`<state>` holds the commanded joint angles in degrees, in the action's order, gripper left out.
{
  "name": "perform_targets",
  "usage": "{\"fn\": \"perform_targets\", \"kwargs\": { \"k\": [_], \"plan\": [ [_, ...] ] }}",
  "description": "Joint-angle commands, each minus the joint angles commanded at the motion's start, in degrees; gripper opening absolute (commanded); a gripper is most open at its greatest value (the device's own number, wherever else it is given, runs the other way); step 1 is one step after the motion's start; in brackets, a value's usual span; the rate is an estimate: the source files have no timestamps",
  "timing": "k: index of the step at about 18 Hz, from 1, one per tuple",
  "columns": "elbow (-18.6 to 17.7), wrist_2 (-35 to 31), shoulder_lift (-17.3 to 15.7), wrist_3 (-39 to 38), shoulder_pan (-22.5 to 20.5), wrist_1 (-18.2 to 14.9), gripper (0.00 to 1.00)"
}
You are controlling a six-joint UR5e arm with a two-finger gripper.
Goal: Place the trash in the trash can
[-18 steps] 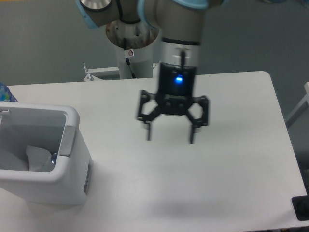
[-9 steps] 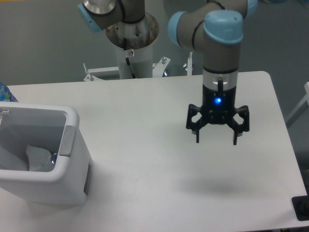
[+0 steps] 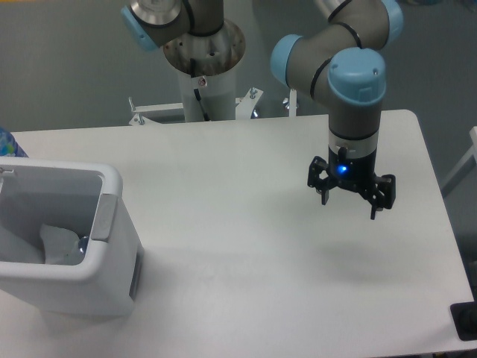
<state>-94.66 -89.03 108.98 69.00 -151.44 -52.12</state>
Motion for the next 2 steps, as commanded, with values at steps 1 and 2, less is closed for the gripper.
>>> {"fn": "perform_targets", "kwargs": {
  "k": [1, 2],
  "plan": [
    [-0.2, 0.0, 0.1, 0.1, 0.1, 0.1, 1.0],
    [-0.3, 0.0, 0.2, 0.1, 0.1, 0.1, 1.0]
  ]
}}
